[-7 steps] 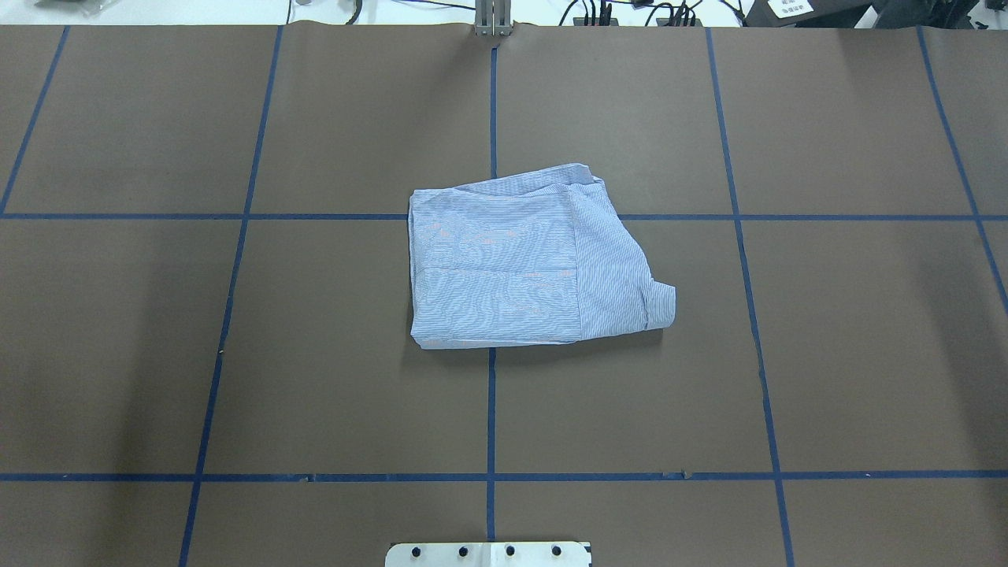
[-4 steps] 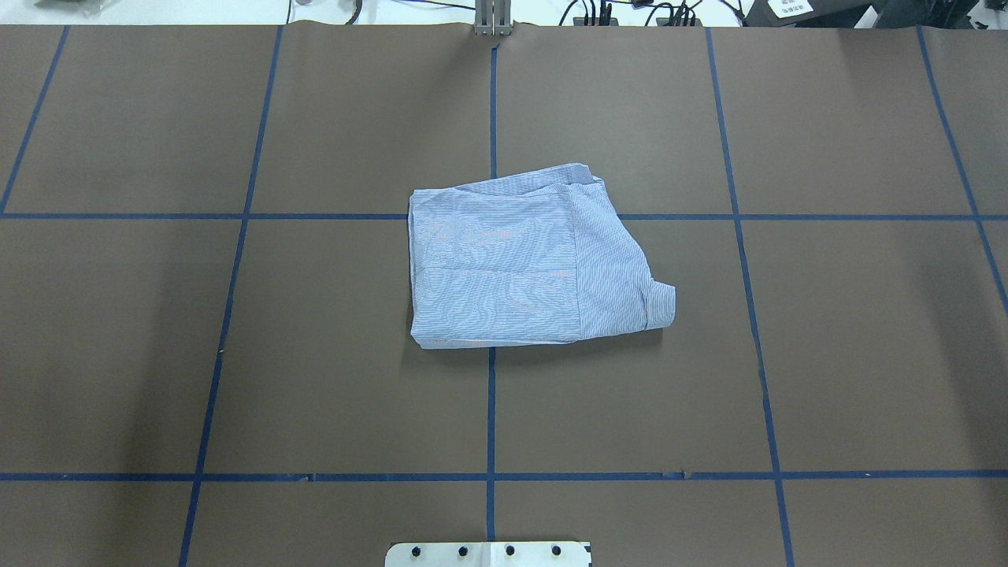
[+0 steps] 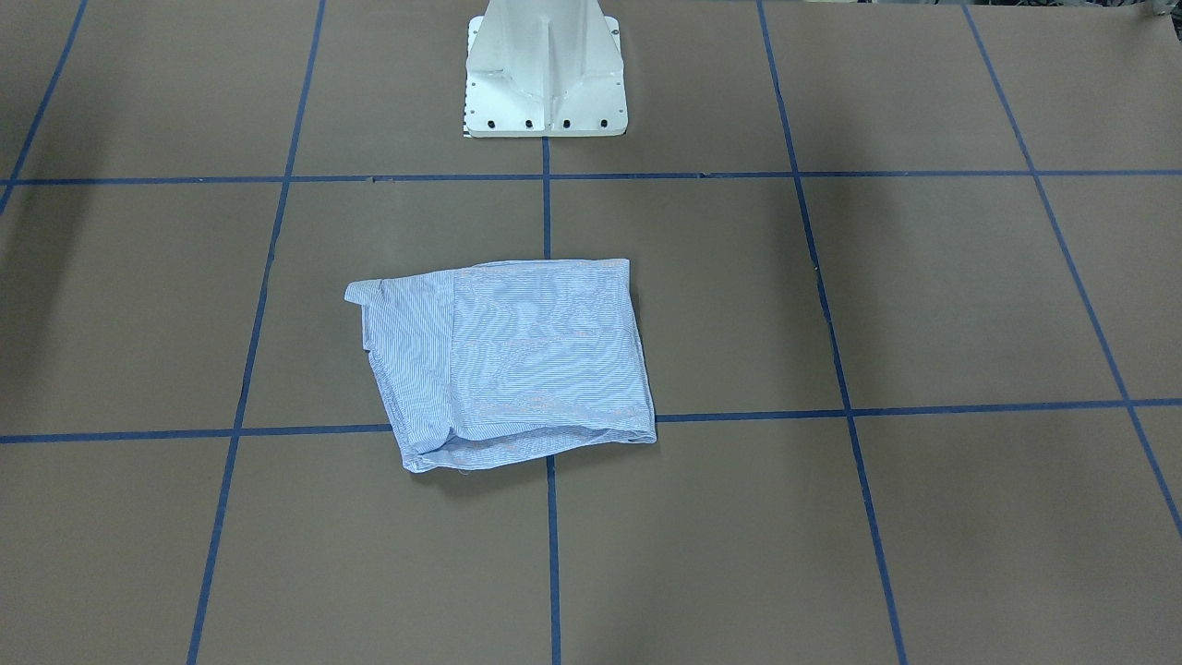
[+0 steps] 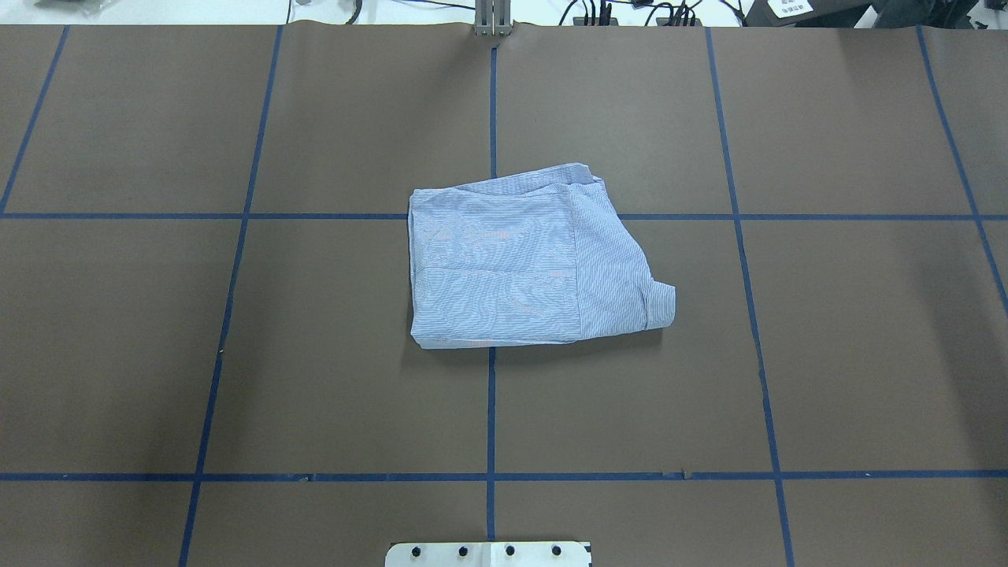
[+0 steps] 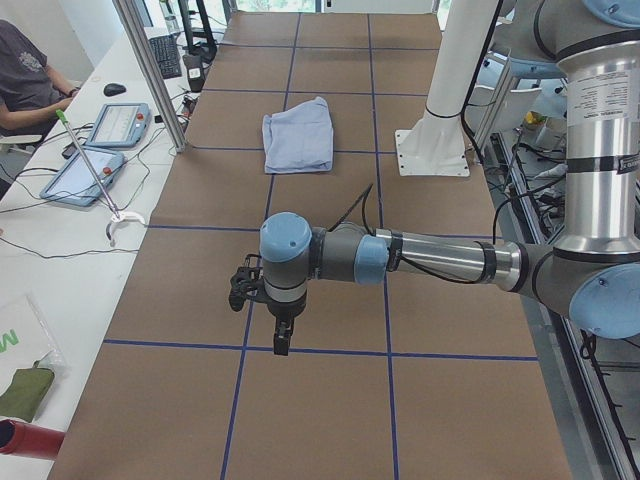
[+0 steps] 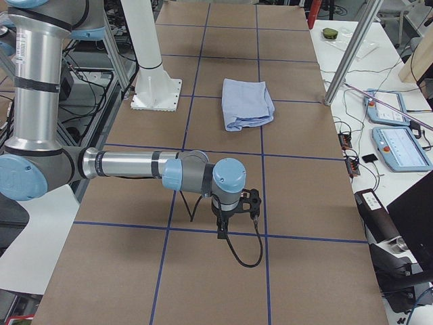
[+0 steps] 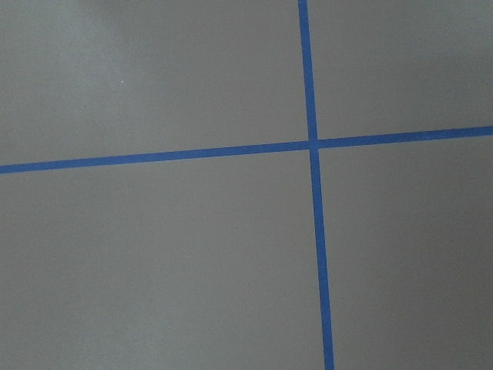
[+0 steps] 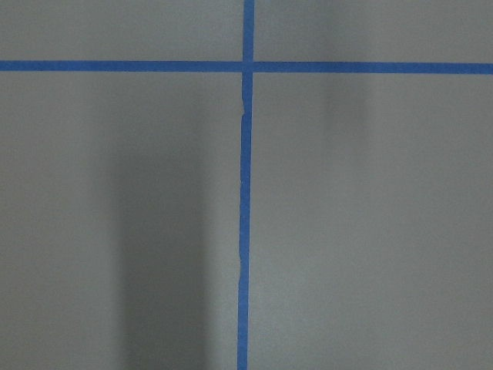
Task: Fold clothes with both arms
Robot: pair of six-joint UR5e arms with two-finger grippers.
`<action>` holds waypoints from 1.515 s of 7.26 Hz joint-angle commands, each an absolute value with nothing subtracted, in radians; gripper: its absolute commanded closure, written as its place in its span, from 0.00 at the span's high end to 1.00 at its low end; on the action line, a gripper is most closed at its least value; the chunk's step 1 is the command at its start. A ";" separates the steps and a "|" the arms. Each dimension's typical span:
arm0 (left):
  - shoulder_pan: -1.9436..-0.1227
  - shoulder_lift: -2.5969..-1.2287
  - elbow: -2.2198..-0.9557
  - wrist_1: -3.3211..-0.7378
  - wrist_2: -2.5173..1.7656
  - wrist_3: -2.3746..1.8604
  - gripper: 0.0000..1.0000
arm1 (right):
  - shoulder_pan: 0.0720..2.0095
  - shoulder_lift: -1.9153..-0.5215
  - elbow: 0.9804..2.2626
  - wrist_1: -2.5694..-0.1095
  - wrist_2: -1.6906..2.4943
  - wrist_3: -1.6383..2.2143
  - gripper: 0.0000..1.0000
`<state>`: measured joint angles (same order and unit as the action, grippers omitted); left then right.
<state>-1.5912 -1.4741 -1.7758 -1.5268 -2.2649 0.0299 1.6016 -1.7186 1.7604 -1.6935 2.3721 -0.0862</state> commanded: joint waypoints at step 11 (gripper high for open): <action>-1.551 -1.474 -1.703 -1.560 -2.290 0.034 1.00 | 1.601 -1.723 1.759 -1.692 2.384 -0.081 1.00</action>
<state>-1.5509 -1.4733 -1.7024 -1.5600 -2.2902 0.0340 1.6015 -1.7224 1.7595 -1.6920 2.3863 -0.0811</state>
